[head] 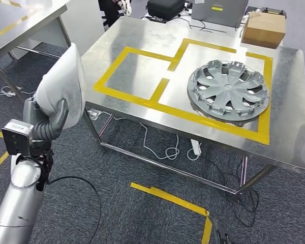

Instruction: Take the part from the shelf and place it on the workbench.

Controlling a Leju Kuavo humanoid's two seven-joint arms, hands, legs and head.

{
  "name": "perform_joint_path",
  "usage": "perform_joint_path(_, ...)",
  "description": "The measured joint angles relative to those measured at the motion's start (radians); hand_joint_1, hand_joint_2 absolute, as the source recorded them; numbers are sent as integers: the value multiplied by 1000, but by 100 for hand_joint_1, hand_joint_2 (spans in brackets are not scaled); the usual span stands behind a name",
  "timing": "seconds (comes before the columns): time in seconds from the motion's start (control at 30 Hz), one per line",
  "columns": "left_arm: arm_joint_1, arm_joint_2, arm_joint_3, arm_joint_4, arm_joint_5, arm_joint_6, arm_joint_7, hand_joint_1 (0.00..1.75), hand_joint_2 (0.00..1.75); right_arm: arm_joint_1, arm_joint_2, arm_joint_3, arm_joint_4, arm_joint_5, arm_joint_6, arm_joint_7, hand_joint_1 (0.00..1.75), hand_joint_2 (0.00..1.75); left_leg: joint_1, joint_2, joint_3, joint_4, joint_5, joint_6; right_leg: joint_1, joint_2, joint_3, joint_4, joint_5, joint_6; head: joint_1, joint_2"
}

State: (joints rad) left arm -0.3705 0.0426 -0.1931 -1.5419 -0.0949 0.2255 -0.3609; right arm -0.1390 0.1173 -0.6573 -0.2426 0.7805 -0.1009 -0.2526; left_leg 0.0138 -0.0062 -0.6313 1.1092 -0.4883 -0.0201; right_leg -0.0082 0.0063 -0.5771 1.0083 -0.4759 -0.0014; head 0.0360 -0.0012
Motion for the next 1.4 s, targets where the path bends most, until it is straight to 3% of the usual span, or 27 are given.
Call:
perform_joint_path(0.07, -1, -1, 0, 0, 0, 1, 0, 175, 175, -3, 0, 0, 0, 0, 0, 0, 0, 0, -3, 0, 17, -68, 26, 8, 1, 0, 1, 2, -7, 11, -2, 0)
perform_joint_path(0.2, 0, -3, -1, 0, 0, 1, -2, 175, 175, -2, 0, 0, 0, 0, -1, 0, 0, 0, -5, 0, 18, -78, 31, 35, 0, -1, -9, 17, -26, 35, -3, 0)
perform_joint_path(0.27, -2, -5, -1, 0, 0, 2, -2, 175, 175, -4, 0, 0, 0, -1, -1, 0, 0, 0, -3, 1, 22, -81, 32, 44, -2, -2, -52, 98, -71, 42, 1, 0)
perform_joint_path(0.33, -1, -7, -1, 0, 0, 1, -2, 175, 175, -3, 0, 0, 0, -1, 0, 0, 0, 0, -5, 1, 22, -80, 30, 50, -2, -3, -122, 233, -123, 45, 4, 0)
perform_joint_path(0.37, 0, -7, -1, 0, 0, 1, -2, 175, 175, -2, 0, 0, 0, -1, 0, 0, 0, 0, -7, 1, 22, -80, 29, 51, -2, -3, -150, 279, -132, 45, 3, 0)
perform_joint_path(0.4, 1, -7, -1, 0, 0, 1, -2, 175, 175, -1, 0, 0, 0, -2, 0, 0, 0, 0, -9, 0, 23, -80, 27, 53, -2, -3, -161, 288, -121, 43, 4, 0)
perform_joint_path(0.43, 1, -7, -1, 0, 0, 2, -2, 175, 175, 0, 0, 0, 0, -2, -1, 0, 0, 0, -11, -1, 25, -80, 26, 53, -1, -3, -152, 256, -91, 39, 4, 0)
perform_joint_path(0.5, 1, -7, -1, 0, 0, 2, -2, 175, 175, -2, -1, 0, 0, -6, 1, -1, 0, 0, -15, -3, 32, -80, 21, 52, 2, -3, -90, 117, -20, 26, 3, 0)
perform_joint_path(0.57, -1, -7, -1, 0, 0, 1, -2, 175, 175, -5, -2, 0, 0, -14, 7, -4, 0, 0, -16, -3, 32, -79, 18, 47, 8, -3, -39, 19, 8, 15, 2, 0)
perform_joint_path(0.63, -1, -7, -1, 0, 0, 1, -3, 175, 175, -5, -3, 0, 0, -24, 15, -6, 0, 0, -14, -2, 30, -80, 19, 37, 13, -1, -29, 5, 7, 12, 1, 0)
perform_joint_path(0.73, -2, -7, -2, -1, -1, -2, -4, 175, 175, -4, -2, -1, 0, -35, 23, -6, 0, 0, -13, -2, 23, -56, -2, 21, 6, -2, -20, -9, 13, 1, -1, 0)
perform_joint_path(0.83, -2, -8, -2, -2, -2, -5, -5, 175, 175, -6, -2, -1, -1, -41, 31, -5, 0, 0, -7, -1, -50, 110, -86, 7, 2, -2, -14, -13, 14, -7, -5, 0)
perform_joint_path(0.87, 0, -8, -3, -1, -2, -5, -5, 175, 175, -5, -2, -2, -1, -43, 32, -5, 0, 0, -4, -1, -76, 165, -105, 3, 2, -1, -14, -13, 13, -8, -5, 0)
perform_joint_path(0.9, 2, -8, -3, -1, -2, -5, -5, 175, 175, -5, -2, -2, -1, -43, 33, -4, 0, 0, -2, -1, -89, 190, -105, 1, 2, 1, -14, -12, 12, -8, -5, 0)
perform_joint_path(0.93, 3, -8, -4, -1, -2, -6, -5, 175, 175, -4, -2, -2, -1, -44, 34, -4, 0, 0, -1, -1, -84, 175, -86, -1, 1, 3, -13, -11, 12, -7, -5, 0)
perform_joint_path(1.03, 2, -8, -5, 0, -2, -6, -5, 175, 175, -3, -2, -2, -1, -44, 34, -3, 0, 0, 0, -3, 2, -11, 7, 2, 1, 11, -13, -3, 5, 3, -5, 0)
perform_joint_path(1.1, 1, -8, -6, 0, -3, -6, -5, 175, 175, -5, -2, -2, -1, -44, 34, -3, 0, 0, -2, -5, 30, -74, 19, 10, 3, 15, -17, 2, 3, 13, -5, 0)
perform_joint_path(1.23, -1, -8, -7, 0, -3, -6, -6, 175, 175, -3, -2, -2, -1, -45, 34, -3, 0, 0, -2, 0, 33, -84, 22, 35, 0, 14, -31, 18, -12, 34, -1, 0)
perform_joint_path(1.27, -2, -9, -7, 0, -4, -7, -6, 175, 175, -4, -3, -2, -1, -45, 35, -3, 0, 0, 0, 3, 34, -88, 24, 40, -1, 10, -49, 54, -33, 38, 2, 0)
perform_joint_path(1.33, -2, -10, -8, 0, -5, -9, -6, 175, 175, -5, -2, -2, -1, -48, 39, -3, 0, 0, 0, 8, 34, -89, 25, 46, -3, 3, -113, 181, -93, 42, 7, 0)
perform_joint_path(1.4, -1, -11, -8, 0, -8, -12, -6, 175, 175, -2, -2, -2, -1, -51, 45, -3, 0, 0, -1, 13, 34, -89, 23, 47, -3, 2, -165, 281, -119, 44, 7, 0)
